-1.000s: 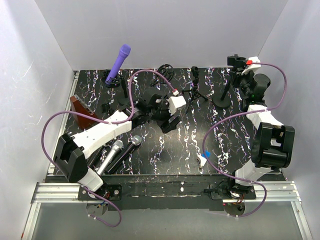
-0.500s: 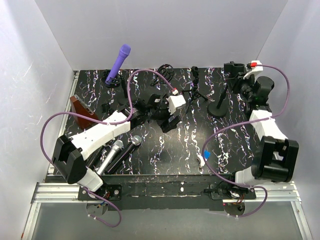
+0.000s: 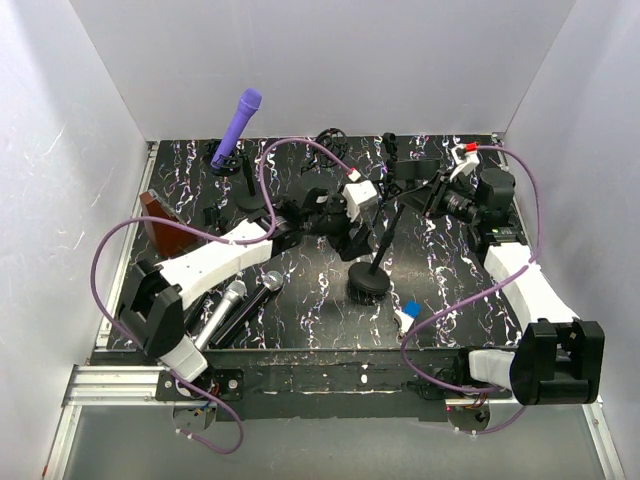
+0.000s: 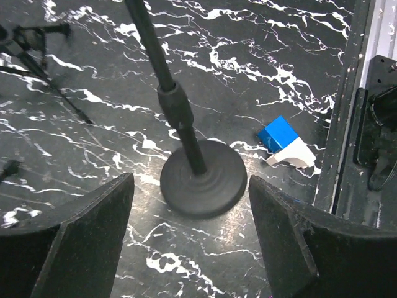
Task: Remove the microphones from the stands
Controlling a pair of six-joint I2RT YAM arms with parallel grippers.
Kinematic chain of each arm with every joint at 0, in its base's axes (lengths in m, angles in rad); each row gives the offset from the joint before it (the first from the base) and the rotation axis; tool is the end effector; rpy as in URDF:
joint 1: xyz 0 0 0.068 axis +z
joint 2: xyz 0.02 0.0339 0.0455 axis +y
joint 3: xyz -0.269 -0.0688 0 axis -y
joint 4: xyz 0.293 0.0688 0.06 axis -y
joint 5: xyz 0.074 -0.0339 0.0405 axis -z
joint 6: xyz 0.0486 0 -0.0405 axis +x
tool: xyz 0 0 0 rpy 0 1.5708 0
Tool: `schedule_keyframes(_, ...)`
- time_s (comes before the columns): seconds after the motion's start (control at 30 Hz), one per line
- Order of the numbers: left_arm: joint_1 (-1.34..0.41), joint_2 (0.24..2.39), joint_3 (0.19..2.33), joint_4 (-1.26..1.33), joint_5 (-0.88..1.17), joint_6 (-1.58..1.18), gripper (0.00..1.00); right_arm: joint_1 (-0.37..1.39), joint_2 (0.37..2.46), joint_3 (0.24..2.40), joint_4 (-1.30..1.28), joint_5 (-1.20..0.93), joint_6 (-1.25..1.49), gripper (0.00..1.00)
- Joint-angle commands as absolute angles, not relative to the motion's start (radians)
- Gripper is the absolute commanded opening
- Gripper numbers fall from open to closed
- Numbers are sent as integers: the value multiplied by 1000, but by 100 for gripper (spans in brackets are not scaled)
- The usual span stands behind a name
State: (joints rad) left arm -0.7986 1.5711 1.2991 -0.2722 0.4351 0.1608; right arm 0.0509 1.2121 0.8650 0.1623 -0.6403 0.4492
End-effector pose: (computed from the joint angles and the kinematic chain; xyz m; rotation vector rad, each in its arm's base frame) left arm 0.2780 -0.3148 0.3004 1.2330 1.7882 -0.8334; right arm 0.3306 0.0459 0.3014 -0.1257 1.8056 0.9192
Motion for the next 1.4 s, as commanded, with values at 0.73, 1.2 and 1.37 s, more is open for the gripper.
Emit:
schedule_keyframes(0.73, -787, 1896, 1499, -199, 402, 14, 0, 150, 1321, 951, 188, -530, 679, 1)
schedule_keyframes(1.2, -894, 1889, 1480, -241, -346, -103, 24, 370, 1385, 1194, -490, 166, 1047, 1)
schedule_keyframes(1.37, -755, 1839, 1444, -227, 204, -138, 74, 321, 1362, 1074, -162, -56, 821, 1)
